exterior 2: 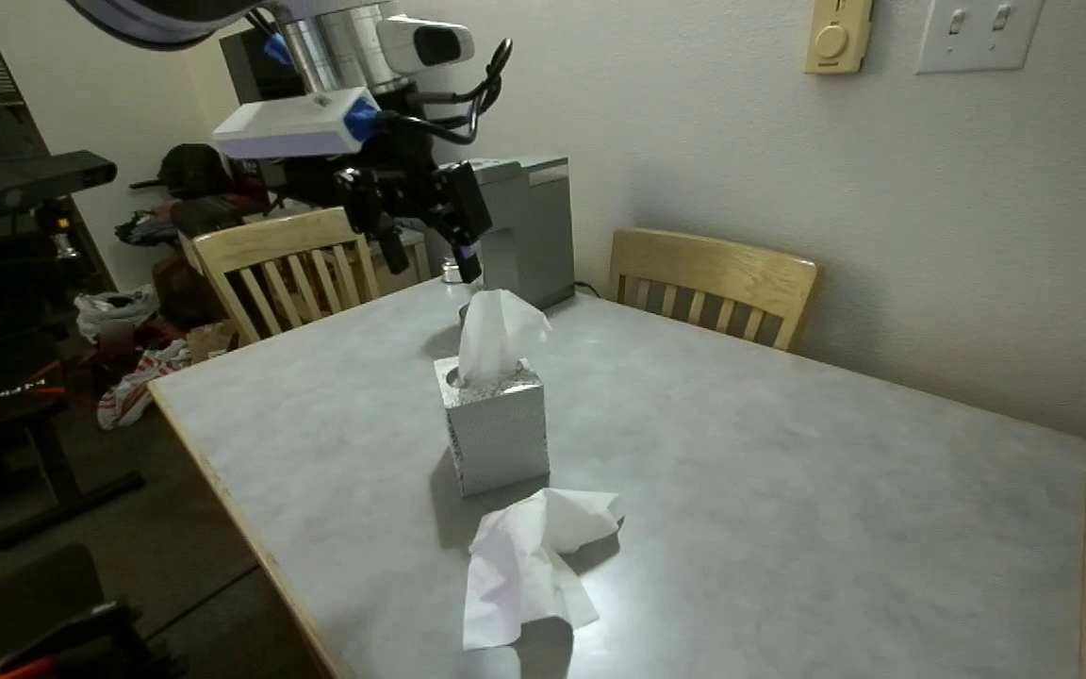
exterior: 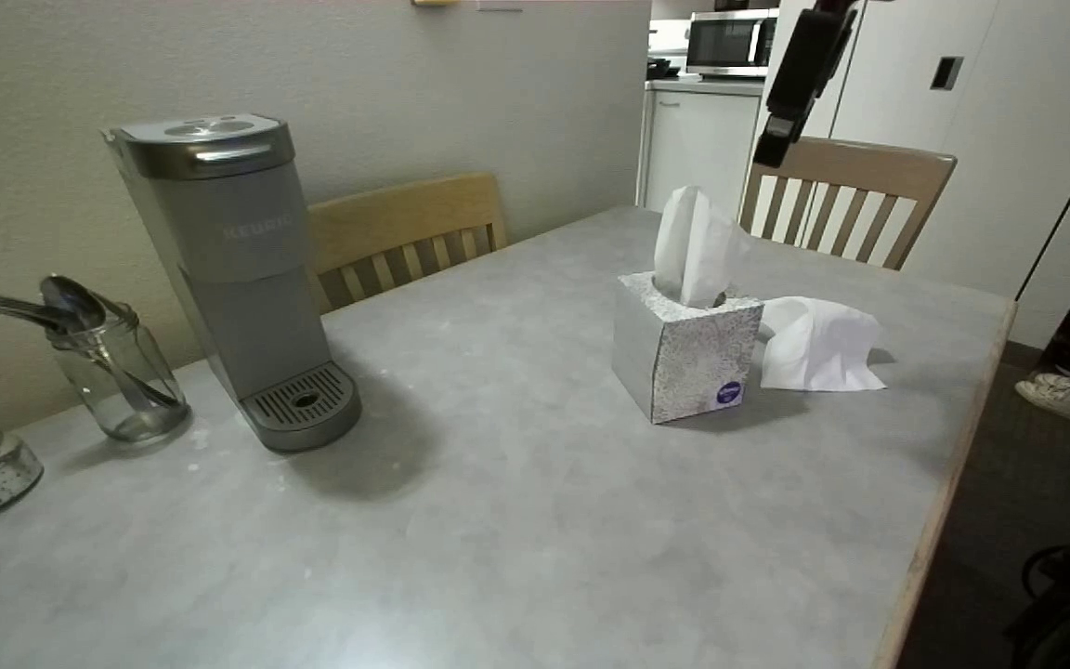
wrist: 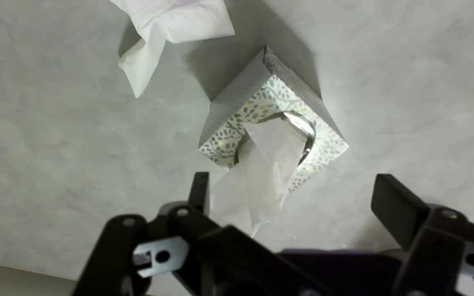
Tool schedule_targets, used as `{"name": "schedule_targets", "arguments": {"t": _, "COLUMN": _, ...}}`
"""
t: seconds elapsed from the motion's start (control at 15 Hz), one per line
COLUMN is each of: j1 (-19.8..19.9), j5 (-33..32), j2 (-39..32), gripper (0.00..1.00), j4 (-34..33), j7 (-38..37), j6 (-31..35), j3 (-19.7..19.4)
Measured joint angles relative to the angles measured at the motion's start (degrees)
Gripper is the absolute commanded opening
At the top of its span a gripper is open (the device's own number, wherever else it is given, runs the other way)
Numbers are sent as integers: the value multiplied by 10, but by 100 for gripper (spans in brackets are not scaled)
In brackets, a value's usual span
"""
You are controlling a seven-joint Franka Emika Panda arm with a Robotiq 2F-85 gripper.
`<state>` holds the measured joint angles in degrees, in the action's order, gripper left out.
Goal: Remove one tissue from the box
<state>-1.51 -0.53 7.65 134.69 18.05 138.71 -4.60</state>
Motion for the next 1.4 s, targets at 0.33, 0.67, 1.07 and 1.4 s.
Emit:
{"name": "schedule_targets", "arguments": {"t": 0.33, "j1": -6, "j5": 33, "j2": -44, "gripper": 100, "j4": -24, "j7": 39, "j6": 8, "j3": 6}}
{"name": "schedule_targets", "arguments": {"t": 0.67, "j1": -5, "j5": 30, "j2": -92, "gripper": 100, "j4": -44, "j7": 40, "j6": 10, "j3": 7}}
{"name": "schedule_targets", "arguments": {"t": 1.07, "j1": -4, "j5": 27, "j2": -137, "gripper": 75, "j4": -74, "j7": 40, "j6": 10, "j3": 12}}
{"name": "schedule_targets", "arguments": {"t": 1.4, "j1": -4, "j5": 8, "j2": -159, "gripper": 46, "j4": -89, "j7": 40, "j6": 12, "j3": 15}}
